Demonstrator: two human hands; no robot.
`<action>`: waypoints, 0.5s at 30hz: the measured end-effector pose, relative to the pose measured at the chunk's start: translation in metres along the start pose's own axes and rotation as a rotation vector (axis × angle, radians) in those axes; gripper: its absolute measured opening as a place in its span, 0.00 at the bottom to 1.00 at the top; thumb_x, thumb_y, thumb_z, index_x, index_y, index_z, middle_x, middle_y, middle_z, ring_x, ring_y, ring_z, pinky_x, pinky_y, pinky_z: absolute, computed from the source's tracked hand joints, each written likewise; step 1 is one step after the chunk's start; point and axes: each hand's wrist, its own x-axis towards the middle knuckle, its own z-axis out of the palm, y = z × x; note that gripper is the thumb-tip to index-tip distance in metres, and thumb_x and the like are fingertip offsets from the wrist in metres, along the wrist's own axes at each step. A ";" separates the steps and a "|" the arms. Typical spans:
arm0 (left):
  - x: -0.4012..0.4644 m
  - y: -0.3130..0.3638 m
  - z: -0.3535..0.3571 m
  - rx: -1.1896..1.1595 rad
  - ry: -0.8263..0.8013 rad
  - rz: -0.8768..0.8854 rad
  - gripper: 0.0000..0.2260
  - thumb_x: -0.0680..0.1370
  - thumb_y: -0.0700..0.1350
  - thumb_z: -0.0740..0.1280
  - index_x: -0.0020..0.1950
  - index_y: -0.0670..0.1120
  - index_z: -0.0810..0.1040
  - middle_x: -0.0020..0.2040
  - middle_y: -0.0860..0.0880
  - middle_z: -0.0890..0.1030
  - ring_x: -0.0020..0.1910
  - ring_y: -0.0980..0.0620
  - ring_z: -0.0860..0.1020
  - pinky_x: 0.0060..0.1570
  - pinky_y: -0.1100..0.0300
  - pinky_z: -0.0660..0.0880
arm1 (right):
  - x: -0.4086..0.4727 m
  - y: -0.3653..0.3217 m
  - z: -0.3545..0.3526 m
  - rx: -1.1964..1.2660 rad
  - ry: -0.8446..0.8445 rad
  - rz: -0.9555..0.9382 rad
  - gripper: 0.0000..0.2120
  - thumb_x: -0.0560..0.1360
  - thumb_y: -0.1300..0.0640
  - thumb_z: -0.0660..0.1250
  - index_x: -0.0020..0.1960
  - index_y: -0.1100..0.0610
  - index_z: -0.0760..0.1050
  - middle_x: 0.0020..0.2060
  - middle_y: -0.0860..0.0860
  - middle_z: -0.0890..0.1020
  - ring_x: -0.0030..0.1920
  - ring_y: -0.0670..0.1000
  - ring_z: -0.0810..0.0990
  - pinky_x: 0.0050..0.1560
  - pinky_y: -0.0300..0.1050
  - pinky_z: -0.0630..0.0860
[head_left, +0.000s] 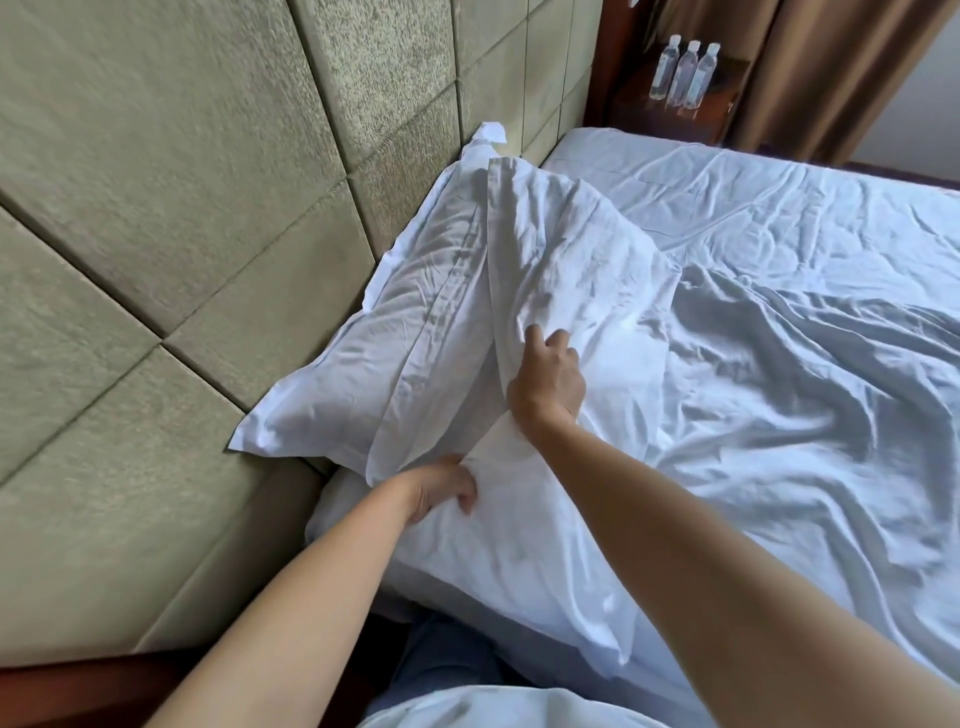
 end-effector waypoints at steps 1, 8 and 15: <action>0.000 -0.003 -0.002 0.042 0.005 -0.025 0.30 0.58 0.32 0.66 0.60 0.43 0.75 0.56 0.42 0.77 0.57 0.42 0.73 0.57 0.53 0.74 | 0.002 -0.003 0.002 0.009 -0.033 -0.031 0.22 0.72 0.67 0.62 0.64 0.54 0.67 0.59 0.57 0.69 0.56 0.61 0.73 0.47 0.51 0.74; 0.015 -0.059 -0.027 0.410 0.029 -0.094 0.16 0.74 0.33 0.56 0.60 0.41 0.71 0.40 0.47 0.72 0.33 0.52 0.69 0.30 0.63 0.68 | -0.001 0.010 0.052 -0.200 -0.567 -0.276 0.20 0.78 0.51 0.59 0.69 0.52 0.69 0.69 0.54 0.63 0.69 0.56 0.63 0.64 0.52 0.70; 0.044 -0.060 -0.039 0.353 0.143 -0.010 0.19 0.76 0.35 0.58 0.66 0.43 0.73 0.60 0.40 0.77 0.60 0.41 0.75 0.55 0.54 0.73 | 0.006 0.001 0.069 -0.245 -0.551 -0.370 0.24 0.75 0.64 0.54 0.69 0.53 0.70 0.67 0.51 0.68 0.68 0.55 0.65 0.66 0.50 0.67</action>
